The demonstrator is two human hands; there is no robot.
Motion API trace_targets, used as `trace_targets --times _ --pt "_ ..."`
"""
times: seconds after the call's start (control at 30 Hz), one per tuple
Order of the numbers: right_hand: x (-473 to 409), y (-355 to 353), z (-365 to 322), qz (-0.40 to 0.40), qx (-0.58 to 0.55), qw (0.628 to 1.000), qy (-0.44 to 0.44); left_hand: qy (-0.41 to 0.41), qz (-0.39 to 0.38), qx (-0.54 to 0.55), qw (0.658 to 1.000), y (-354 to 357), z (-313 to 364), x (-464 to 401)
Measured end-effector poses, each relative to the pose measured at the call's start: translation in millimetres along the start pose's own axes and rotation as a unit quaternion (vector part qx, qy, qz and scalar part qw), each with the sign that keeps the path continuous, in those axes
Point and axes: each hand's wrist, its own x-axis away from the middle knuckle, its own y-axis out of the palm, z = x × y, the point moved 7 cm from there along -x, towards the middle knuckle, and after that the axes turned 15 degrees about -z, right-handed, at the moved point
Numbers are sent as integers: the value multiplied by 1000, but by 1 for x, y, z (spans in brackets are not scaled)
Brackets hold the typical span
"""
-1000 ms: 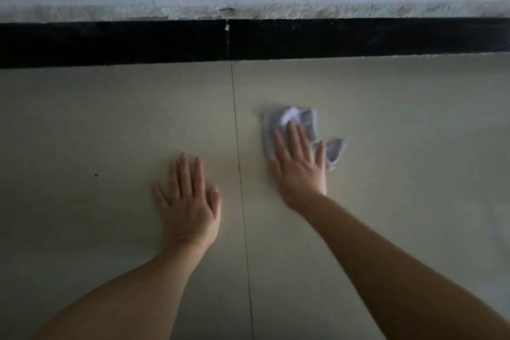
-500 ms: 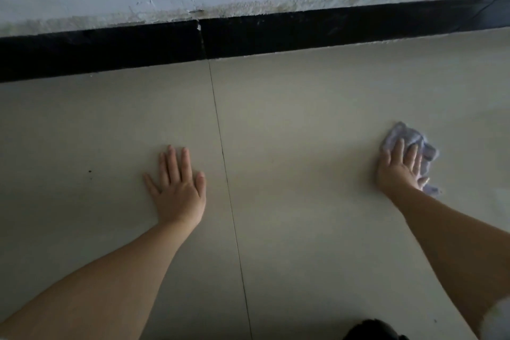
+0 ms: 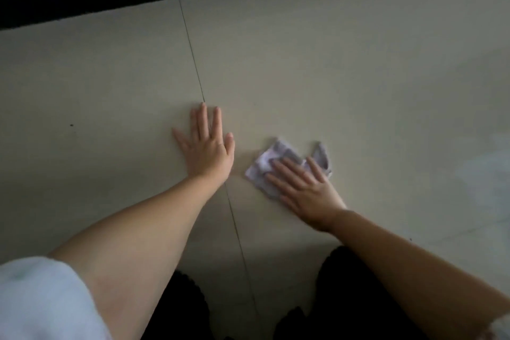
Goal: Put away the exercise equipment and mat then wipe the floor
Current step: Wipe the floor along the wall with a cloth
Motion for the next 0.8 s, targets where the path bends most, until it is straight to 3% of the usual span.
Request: trace_targets --times 0.07,0.13,0.2,0.27,0.3,0.37,0.53,0.63,0.7,0.8 --pt "27 -10 103 41 -80 983 160 -3 -13 -13 1000 2 4 1" --pt "62 -15 189 41 -245 895 369 -10 -17 -18 1000 3 4 1" --pt "77 -16 216 30 -360 792 493 -11 -18 -13 1000 2 5 2" --pt "62 -24 194 42 -374 760 530 -13 -20 -5 1000 -1 7 3" --pt "50 -28 170 50 -364 766 527 -20 -22 2 1000 -2 8 3" --pt "22 -27 104 56 -329 813 476 -40 -34 20 998 -5 11 2" --pt "-22 -14 -95 -39 -187 963 188 -132 -101 135 977 -11 46 -5" --pt "-19 -7 -116 -113 -103 988 34 -171 -174 166 956 -14 70 -18" --pt "-3 2 -78 -166 -104 979 63 -194 -205 169 944 -17 76 -25" --pt "38 -1 25 -102 -198 935 275 -198 -227 176 937 -14 74 -29"
